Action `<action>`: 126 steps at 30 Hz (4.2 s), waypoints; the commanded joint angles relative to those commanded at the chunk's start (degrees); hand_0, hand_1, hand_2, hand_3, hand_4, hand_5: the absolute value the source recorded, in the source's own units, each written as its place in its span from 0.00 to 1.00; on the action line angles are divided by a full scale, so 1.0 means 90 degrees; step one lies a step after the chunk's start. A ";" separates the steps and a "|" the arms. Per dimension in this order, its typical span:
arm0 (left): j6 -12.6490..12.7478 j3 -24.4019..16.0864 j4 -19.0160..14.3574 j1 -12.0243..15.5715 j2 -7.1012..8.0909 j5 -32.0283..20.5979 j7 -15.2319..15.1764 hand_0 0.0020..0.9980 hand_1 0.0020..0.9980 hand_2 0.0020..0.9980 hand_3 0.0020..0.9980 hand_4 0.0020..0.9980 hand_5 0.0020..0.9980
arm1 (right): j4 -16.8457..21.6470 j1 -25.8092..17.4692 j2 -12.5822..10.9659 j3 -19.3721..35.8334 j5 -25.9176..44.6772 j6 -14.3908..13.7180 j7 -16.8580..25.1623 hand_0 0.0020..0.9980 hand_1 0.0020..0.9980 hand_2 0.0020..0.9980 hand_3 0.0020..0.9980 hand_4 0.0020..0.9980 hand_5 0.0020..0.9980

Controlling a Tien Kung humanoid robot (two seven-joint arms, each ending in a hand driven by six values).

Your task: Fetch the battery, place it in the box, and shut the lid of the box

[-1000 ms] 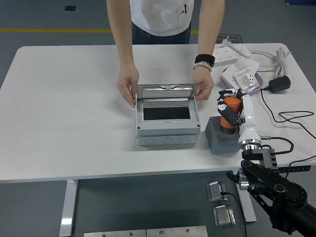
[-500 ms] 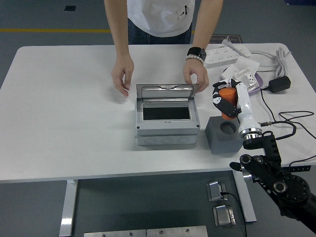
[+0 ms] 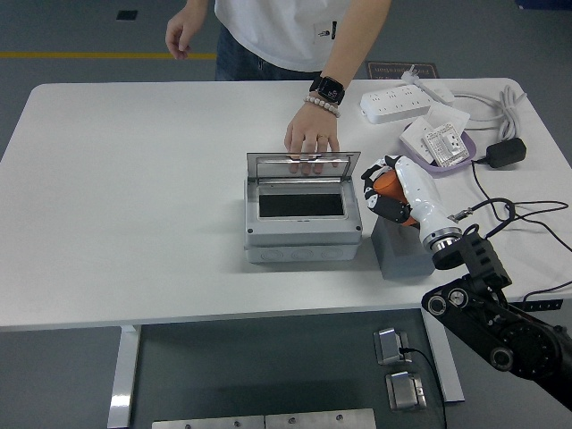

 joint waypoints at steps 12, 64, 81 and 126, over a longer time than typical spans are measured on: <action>-0.0013 0.0003 0.0000 -0.0010 0.0022 -0.0030 0.0018 0.40 0.56 0.51 0.48 0.00 0.00 | 0.0209 0.0423 0.0048 -0.0538 -0.0976 0.0420 -0.0515 0.11 0.21 0.24 0.24 0.00 0.00; -0.0069 0.0129 0.0000 -0.0130 0.0078 -0.0080 0.0030 0.40 0.56 0.51 0.48 0.00 0.00 | -0.0874 0.2848 0.0736 -0.3358 -0.0613 0.1458 -0.1083 0.13 0.20 0.20 0.26 0.00 0.00; -0.0083 0.0103 0.0000 -0.0105 0.0081 -0.0022 0.0061 0.40 0.57 0.51 0.48 0.00 0.00 | -0.0843 0.2919 0.0796 -0.3343 -0.0558 0.1504 -0.1033 0.13 0.20 0.20 0.24 0.00 0.00; -0.0138 0.0059 0.0000 -0.0052 0.0004 0.0162 0.0147 0.40 0.57 0.51 0.48 0.00 0.00 | 0.0034 0.3065 0.0363 -0.3035 0.0332 0.1786 -0.1075 0.49 0.50 0.54 0.65 0.49 0.19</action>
